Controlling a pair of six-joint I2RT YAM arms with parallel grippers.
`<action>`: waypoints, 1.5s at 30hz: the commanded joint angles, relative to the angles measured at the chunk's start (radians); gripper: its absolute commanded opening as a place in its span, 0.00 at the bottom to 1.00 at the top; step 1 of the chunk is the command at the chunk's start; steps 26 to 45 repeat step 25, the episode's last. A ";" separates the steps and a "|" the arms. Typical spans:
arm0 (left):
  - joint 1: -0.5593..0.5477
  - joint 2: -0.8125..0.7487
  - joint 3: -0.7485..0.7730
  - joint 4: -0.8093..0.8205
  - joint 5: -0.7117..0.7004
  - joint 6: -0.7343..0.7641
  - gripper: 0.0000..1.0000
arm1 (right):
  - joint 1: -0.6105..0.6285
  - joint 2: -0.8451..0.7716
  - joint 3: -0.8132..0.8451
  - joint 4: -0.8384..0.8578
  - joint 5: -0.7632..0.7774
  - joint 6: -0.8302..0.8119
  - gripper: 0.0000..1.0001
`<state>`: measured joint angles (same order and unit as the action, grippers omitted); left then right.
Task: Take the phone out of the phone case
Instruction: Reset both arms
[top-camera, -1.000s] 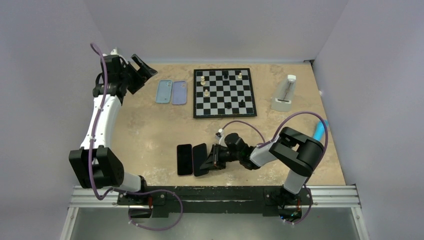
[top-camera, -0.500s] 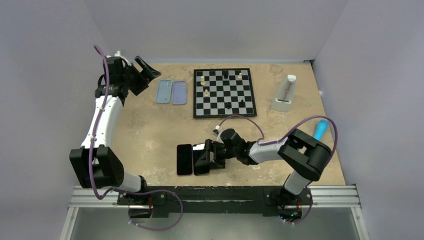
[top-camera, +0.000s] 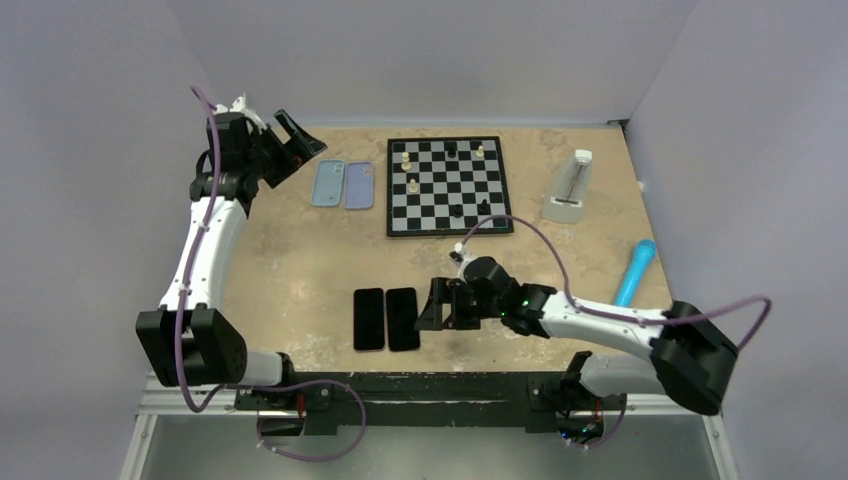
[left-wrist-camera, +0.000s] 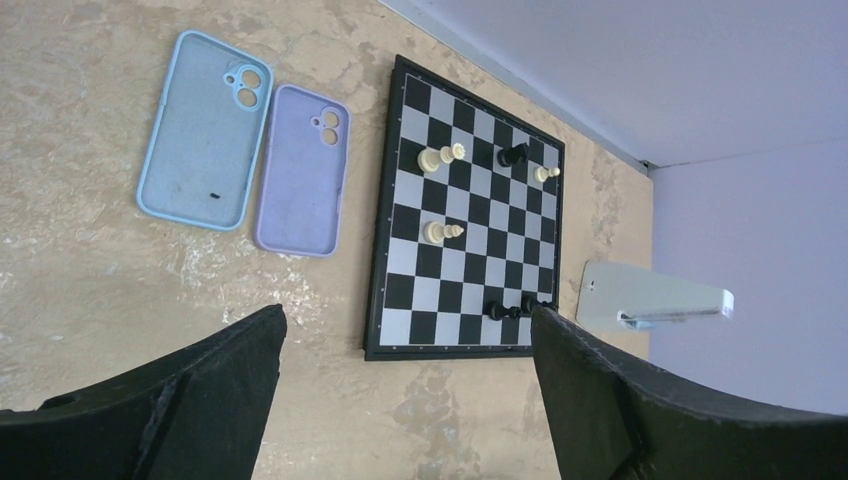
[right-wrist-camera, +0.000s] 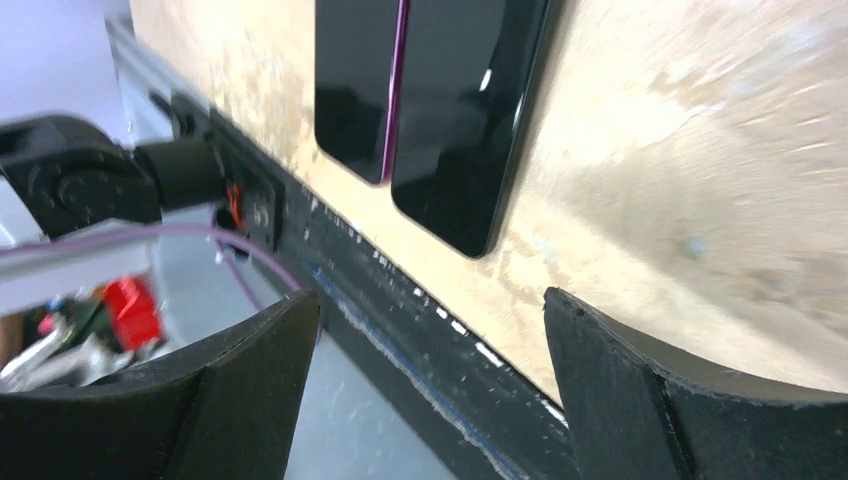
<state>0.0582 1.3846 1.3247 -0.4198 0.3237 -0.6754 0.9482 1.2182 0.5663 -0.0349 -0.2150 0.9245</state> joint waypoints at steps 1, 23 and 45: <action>-0.108 -0.127 -0.036 0.082 -0.109 0.132 0.96 | 0.000 -0.248 0.074 -0.173 0.377 -0.106 0.88; -0.416 -1.082 -0.582 0.103 -0.171 0.358 0.96 | -0.001 -1.029 0.012 -0.141 0.782 -0.432 0.96; -0.416 -1.137 -0.581 0.052 -0.200 0.362 0.96 | -0.001 -1.036 0.004 -0.105 0.761 -0.477 0.96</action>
